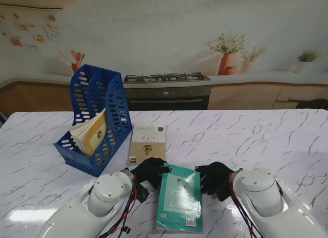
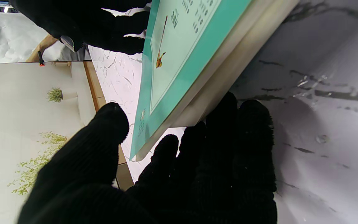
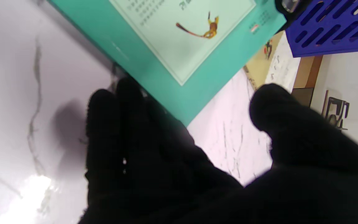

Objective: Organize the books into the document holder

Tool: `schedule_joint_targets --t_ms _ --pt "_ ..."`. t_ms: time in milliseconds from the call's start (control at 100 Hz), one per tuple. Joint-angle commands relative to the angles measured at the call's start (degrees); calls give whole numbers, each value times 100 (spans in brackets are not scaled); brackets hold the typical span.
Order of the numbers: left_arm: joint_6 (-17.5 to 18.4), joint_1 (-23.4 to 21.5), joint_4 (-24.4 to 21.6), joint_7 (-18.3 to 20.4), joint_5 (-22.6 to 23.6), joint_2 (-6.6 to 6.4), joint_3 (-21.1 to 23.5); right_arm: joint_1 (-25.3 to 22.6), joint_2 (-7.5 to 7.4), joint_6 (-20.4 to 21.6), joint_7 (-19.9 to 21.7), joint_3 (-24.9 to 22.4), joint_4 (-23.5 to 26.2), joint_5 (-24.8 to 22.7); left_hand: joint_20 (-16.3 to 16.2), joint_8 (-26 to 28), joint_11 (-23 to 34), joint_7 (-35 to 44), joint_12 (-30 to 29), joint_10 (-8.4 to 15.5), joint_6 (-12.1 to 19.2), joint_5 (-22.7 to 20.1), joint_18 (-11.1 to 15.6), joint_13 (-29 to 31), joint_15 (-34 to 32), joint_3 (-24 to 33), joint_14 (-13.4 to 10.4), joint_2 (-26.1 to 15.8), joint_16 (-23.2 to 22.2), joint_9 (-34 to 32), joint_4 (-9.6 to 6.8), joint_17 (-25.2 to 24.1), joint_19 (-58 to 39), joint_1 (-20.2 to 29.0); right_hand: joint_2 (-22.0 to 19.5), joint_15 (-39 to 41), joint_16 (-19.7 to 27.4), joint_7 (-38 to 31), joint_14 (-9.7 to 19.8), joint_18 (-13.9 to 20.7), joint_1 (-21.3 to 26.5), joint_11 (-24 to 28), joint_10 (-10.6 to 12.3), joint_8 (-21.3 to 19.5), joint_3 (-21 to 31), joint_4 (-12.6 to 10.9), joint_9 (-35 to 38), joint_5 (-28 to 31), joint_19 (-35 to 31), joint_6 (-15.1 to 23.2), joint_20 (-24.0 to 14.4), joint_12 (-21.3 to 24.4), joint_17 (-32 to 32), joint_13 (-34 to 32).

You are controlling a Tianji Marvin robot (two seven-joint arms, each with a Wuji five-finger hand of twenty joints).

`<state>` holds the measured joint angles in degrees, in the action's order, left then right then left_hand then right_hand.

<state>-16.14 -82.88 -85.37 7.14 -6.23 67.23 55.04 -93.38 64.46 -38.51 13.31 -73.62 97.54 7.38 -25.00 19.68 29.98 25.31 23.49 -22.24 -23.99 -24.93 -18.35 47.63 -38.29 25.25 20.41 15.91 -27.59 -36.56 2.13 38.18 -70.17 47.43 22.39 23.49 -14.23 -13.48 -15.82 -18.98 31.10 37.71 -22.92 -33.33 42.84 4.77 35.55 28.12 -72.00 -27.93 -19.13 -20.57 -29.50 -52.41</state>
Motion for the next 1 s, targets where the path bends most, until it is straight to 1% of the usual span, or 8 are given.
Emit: schedule_joint_targets --t_ms 0,280,510,540,710,780,790,990 --pt "84 -94 104 151 -107 69 -94 -121 120 -125 -1 78 -90 188 66 -76 -171 -35 -99 89 -113 186 -58 137 -69 106 145 254 -69 92 -93 42 -183 90 185 -501 165 273 137 -1417 12 -536 -51 17 142 40 -491 -253 22 227 -133 290 94 400" --pt "125 -83 94 273 -203 47 -91 -127 248 -50 -288 49 -129 517 -136 -113 -194 -148 -19 173 -18 281 -195 -29 -141 211 -29 316 -304 285 -91 -132 -380 165 183 -359 77 234 316 -1604 54 -371 252 -202 209 26 -654 -437 31 578 -263 233 333 535" --pt "170 -65 125 228 -236 69 -99 -123 372 -56 -613 40 -142 739 -180 -51 114 -63 326 303 40 214 260 212 -809 744 -331 492 -972 183 -108 275 -785 696 191 -289 33 170 337 -1690 109 -197 364 -386 236 23 -746 -499 69 713 -327 162 436 615" --pt "180 -57 136 215 -213 70 -112 -124 381 -50 -642 40 -143 738 -128 -26 280 6 463 386 70 187 636 407 -1012 853 -652 511 -1106 126 -104 518 -928 849 187 -284 29 162 344 -1689 112 -164 365 -411 235 23 -761 -512 74 715 -333 149 439 619" --pt "326 -37 212 100 -65 86 -165 -121 404 -87 -703 40 -156 758 285 177 -326 590 2016 721 243 103 928 599 -1042 668 -863 964 -1491 -701 134 785 -1050 1862 173 -225 -2 124 402 -1668 125 -33 392 -518 208 24 -804 -517 78 741 -362 100 436 623" --pt "466 -63 239 -37 -32 113 -156 -109 400 -123 -670 40 -169 791 264 454 -627 1189 2447 1007 576 -32 874 601 -1033 590 -818 1001 -1566 -1219 145 760 -1103 2247 160 -200 -15 120 436 -1664 114 1 404 -544 180 27 -816 -518 75 754 -373 89 453 623" --pt "499 -69 246 -70 -28 120 -154 -107 399 -125 -664 41 -172 794 260 502 -626 1302 2462 1041 635 -51 760 567 -1016 607 -668 1003 -1573 -1272 153 735 -1104 2276 152 -192 -18 121 448 -1664 110 11 405 -547 175 27 -802 -521 70 755 -377 85 451 613" --pt "1088 -141 272 -255 -86 153 -93 -68 374 -161 -545 59 -219 835 175 1029 -697 2907 2619 1562 1620 -201 611 555 -902 730 -714 985 -1860 -1704 310 553 -1073 2534 108 -52 -94 119 609 -1595 112 95 503 -627 72 16 -788 -510 24 855 -444 64 584 639"
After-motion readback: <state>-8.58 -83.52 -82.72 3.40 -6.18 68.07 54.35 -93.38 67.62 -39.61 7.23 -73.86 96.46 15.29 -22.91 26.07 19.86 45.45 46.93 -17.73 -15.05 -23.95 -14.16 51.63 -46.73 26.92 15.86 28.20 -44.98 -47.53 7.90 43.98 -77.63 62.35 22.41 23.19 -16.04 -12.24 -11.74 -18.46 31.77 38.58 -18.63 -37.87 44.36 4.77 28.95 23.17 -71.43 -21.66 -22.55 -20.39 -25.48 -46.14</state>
